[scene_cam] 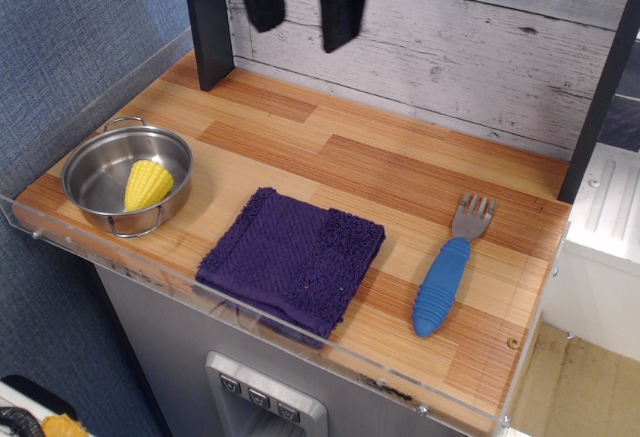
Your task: Move the corn and drop into pot
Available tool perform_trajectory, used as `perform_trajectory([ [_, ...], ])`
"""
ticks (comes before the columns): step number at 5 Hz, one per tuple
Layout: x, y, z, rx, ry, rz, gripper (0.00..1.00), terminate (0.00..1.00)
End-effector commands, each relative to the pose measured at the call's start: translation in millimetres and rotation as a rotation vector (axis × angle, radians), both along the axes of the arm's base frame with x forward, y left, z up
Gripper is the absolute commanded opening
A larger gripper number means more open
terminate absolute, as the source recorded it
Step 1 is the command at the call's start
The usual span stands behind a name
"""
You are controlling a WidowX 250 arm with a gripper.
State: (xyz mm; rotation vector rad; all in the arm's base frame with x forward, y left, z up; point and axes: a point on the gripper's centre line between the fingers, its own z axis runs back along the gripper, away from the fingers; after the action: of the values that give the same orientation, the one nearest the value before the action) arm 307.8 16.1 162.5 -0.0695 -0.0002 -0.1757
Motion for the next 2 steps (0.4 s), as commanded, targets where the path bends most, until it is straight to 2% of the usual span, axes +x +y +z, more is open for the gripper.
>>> perform_trajectory([
  [1, -13.5, 19.2, 53.0, 0.039, -0.155, 0.082, 1.0, 0.0],
  [2, -18.0, 25.6, 58.4, 0.028, -0.131, 0.068, 1.0, 0.0],
])
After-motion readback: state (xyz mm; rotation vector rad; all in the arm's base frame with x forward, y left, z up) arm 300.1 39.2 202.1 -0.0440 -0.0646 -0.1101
